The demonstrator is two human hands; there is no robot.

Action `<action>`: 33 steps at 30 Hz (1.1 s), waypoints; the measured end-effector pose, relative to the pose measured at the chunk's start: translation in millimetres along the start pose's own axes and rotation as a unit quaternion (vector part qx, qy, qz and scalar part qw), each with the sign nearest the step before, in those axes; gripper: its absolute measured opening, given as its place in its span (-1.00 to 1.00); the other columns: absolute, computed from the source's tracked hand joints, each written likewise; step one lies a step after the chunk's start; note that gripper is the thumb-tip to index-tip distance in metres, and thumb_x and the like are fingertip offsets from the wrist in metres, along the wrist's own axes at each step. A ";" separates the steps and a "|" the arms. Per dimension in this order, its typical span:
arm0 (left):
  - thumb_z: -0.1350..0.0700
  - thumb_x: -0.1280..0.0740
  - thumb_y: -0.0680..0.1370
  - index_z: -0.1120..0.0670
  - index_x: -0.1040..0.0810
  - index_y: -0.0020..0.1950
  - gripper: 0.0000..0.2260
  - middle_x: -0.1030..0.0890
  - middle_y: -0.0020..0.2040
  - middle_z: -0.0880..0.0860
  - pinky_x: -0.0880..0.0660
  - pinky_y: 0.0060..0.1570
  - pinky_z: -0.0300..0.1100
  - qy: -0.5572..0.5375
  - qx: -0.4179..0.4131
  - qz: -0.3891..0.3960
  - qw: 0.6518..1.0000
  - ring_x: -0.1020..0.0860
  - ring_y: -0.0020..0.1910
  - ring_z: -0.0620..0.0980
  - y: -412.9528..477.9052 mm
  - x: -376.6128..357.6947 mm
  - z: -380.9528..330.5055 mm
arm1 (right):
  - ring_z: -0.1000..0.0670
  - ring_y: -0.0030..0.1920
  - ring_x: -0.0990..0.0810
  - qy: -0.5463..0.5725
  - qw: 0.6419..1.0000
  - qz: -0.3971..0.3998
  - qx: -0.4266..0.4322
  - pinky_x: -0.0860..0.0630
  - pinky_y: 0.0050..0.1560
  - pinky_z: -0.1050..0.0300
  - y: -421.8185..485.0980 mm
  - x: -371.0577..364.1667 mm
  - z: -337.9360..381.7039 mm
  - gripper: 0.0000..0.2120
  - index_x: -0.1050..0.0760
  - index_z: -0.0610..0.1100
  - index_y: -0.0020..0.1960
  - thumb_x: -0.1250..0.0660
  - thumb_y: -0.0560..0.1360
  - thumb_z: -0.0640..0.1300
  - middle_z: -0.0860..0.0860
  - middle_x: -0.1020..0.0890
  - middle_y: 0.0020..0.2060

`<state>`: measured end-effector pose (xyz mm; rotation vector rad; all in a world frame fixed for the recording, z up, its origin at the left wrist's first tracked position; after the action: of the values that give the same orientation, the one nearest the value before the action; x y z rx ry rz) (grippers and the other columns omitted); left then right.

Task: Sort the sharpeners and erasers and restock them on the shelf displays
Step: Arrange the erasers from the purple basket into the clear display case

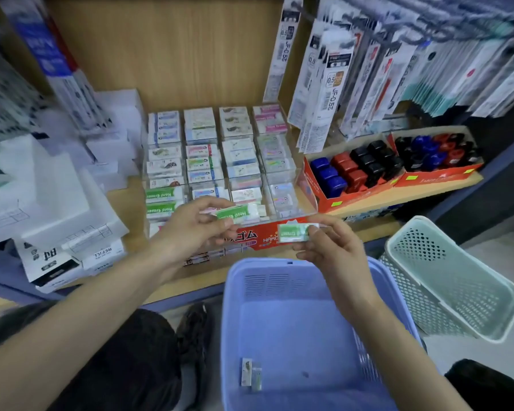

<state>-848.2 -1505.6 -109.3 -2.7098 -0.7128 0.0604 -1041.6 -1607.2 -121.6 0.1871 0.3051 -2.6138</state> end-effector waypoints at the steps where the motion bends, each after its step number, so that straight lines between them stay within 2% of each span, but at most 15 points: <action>1: 0.30 -0.33 0.50 0.04 -0.54 0.05 -0.80 -0.69 -0.20 0.10 -0.59 -0.10 -0.23 -0.013 0.000 -0.002 1.000 -0.67 -0.19 -0.05 5.3 3.4 -5.2 | -0.05 -0.23 -0.65 0.004 1.000 0.008 -0.002 -0.56 -0.22 0.21 7.4 -2.5 3.5 -0.83 -0.52 -0.15 0.03 -0.25 0.54 -0.35 -0.18 -0.61 -0.14; 3: 0.32 -0.31 0.51 0.07 -0.53 0.04 -0.80 -0.68 -0.17 0.14 -0.59 -0.12 -0.25 -0.038 0.008 -0.012 0.999 -0.66 -0.21 -0.06 15.1 11.2 -10.2 | -0.09 -0.16 -0.68 -0.002 1.000 0.023 -0.004 -0.57 -0.15 0.17 20.6 -8.5 8.1 -0.78 -0.51 -0.17 0.08 -0.32 0.48 -0.39 -0.22 -0.64 -0.07; 6: 0.31 -0.31 0.50 0.09 -0.53 0.07 -0.80 -0.68 -0.22 0.09 -0.60 -0.18 -0.26 -0.055 0.017 -0.021 0.998 -0.66 -0.25 -0.08 23.5 29.2 -14.6 | -0.12 -0.09 -0.68 -0.022 0.999 0.045 -0.004 -0.59 -0.13 0.17 34.3 -20.9 11.7 -0.72 -0.51 -0.19 0.08 -0.39 0.41 -0.41 -0.20 -0.67 -0.06; 9: 0.26 -0.29 0.52 0.09 -0.54 0.09 -0.83 -0.67 -0.20 0.08 -0.55 -0.28 -0.34 -0.048 -0.028 -0.070 0.996 -0.62 -0.27 -0.12 26.0 63.6 -28.9 | -0.07 -0.12 -0.69 -0.049 0.997 0.064 -0.009 -0.58 -0.21 0.23 45.8 -37.0 14.7 -0.72 -0.51 -0.19 0.06 -0.41 0.38 -0.40 -0.13 -0.69 -0.10; 13: 0.26 -0.24 0.57 0.06 -0.54 0.12 -0.81 -0.63 -0.18 0.08 -0.51 -0.24 -0.32 -0.054 -0.058 -0.143 0.987 -0.58 -0.23 -0.10 28.4 115.3 -31.4 | -0.01 -0.21 -0.66 -0.098 0.990 0.097 0.004 -0.55 -0.29 0.23 65.6 -72.2 18.4 -0.77 -0.49 -0.20 -0.01 -0.42 0.39 -0.37 -0.10 -0.68 -0.20; 16: 0.28 -0.20 0.58 0.06 -0.53 0.09 -0.81 -0.61 -0.27 0.02 -0.49 -0.31 -0.32 -0.090 -0.042 -0.154 0.983 -0.56 -0.27 -0.09 30.4 131.6 -25.2 | 0.03 -0.16 -0.63 -0.126 0.986 0.108 0.005 -0.56 -0.19 0.19 75.6 -97.4 15.1 -0.74 -0.45 -0.14 -0.06 -0.44 0.38 -0.37 -0.10 -0.67 -0.13; 18: 0.30 -0.19 0.58 0.05 -0.53 0.05 -0.81 -0.59 -0.36 -0.02 -0.49 -0.38 -0.35 -0.109 -0.035 -0.161 0.980 -0.55 -0.36 -0.12 31.1 136.2 -25.2 | 0.01 -0.16 -0.60 -0.156 0.980 0.126 0.011 -0.54 -0.17 0.15 77.5 -111.3 12.1 -0.74 -0.45 -0.13 -0.07 -0.46 0.37 -0.36 -0.04 -0.67 -0.16; 20: 0.31 -0.19 0.58 0.04 -0.52 0.00 -0.80 -0.58 -0.39 -0.02 -0.47 -0.42 -0.37 -0.107 -0.029 -0.172 0.979 -0.53 -0.42 -0.14 30.9 138.1 -25.3 | 0.14 -0.30 -0.51 -0.211 0.961 0.180 0.017 -0.47 -0.26 0.28 72.9 -128.1 6.5 -0.75 -0.49 -0.08 -0.08 -0.49 0.36 -0.30 0.13 -0.60 -0.32; 22: 0.31 -0.20 0.58 0.03 -0.52 -0.03 -0.80 -0.55 -0.37 0.01 -0.46 -0.41 -0.37 -0.089 -0.017 -0.182 0.979 -0.51 -0.44 -0.14 30.5 138.6 -23.5 | 0.21 -0.37 -0.41 -0.281 0.929 0.241 0.020 -0.36 -0.28 0.40 62.9 -146.7 -4.9 -0.78 -0.52 0.02 -0.10 -0.51 0.36 -0.20 0.16 -0.51 -0.33; 24: 0.30 -0.21 0.58 0.02 -0.52 -0.06 -0.80 -0.55 -0.36 0.02 -0.46 -0.36 -0.34 -0.074 -0.004 -0.183 0.980 -0.50 -0.42 -0.12 30.2 137.2 -21.6 | 0.25 -0.20 -0.45 -0.347 0.898 0.266 0.049 -0.36 -0.14 0.44 54.7 -160.7 -16.7 -0.80 -0.55 0.05 -0.10 -0.52 0.35 -0.12 0.16 -0.50 -0.20; 26: 0.29 -0.21 0.58 0.01 -0.51 -0.06 -0.81 -0.55 -0.33 0.02 -0.45 -0.29 -0.29 -0.061 0.001 -0.181 0.982 -0.50 -0.37 -0.10 30.4 135.7 -21.6 | 0.16 0.03 -0.46 -0.389 0.881 0.256 0.081 -0.37 0.06 0.36 50.8 -169.4 -26.1 -0.78 -0.56 0.05 -0.05 -0.52 0.35 -0.07 0.16 -0.49 -0.10; 27: 0.29 -0.21 0.59 0.00 -0.50 -0.06 -0.81 -0.56 -0.30 0.03 -0.45 -0.26 -0.28 -0.057 0.000 -0.180 0.982 -0.50 -0.34 -0.09 30.6 135.7 -22.0 | 0.10 0.06 -0.47 -0.401 0.881 0.235 0.093 -0.40 0.13 0.25 50.2 -171.2 -29.3 -0.76 -0.54 0.04 -0.03 -0.52 0.35 -0.06 0.16 -0.48 -0.09; 30: 0.26 -0.23 0.59 -0.01 -0.51 -0.01 -0.82 -0.58 -0.24 0.03 -0.47 -0.24 -0.28 -0.046 -0.003 -0.169 0.984 -0.52 -0.31 -0.10 30.8 135.0 -23.4 | 0.00 -0.01 -0.48 -0.413 0.888 0.159 0.123 -0.43 0.10 0.01 46.6 -174.3 -34.6 -0.72 -0.46 -0.02 -0.08 -0.53 0.33 -0.08 0.12 -0.49 -0.14; 33: 0.25 -0.24 0.58 -0.02 -0.52 0.00 -0.82 -0.59 -0.21 0.03 -0.47 -0.21 -0.28 -0.033 -0.003 -0.160 0.986 -0.53 -0.28 -0.10 29.3 134.6 -23.6 | -0.09 0.02 -0.44 -0.450 0.867 0.120 0.175 -0.42 0.09 -0.08 44.4 -179.5 -37.9 -0.74 -0.48 -0.05 -0.14 -0.53 0.31 -0.05 0.02 -0.48 -0.11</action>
<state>-713.9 -1471.6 -90.9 -2.5725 -1.1604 0.0714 -861.3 -1552.5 -132.5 -0.8093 -0.4899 -2.1887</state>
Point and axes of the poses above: each hand's wrist, its own y-axis towards the middle knuckle, its own x-axis out of the back of the hand, z = x × y, the point moved 6 cm from there along y, towards the middle knuckle
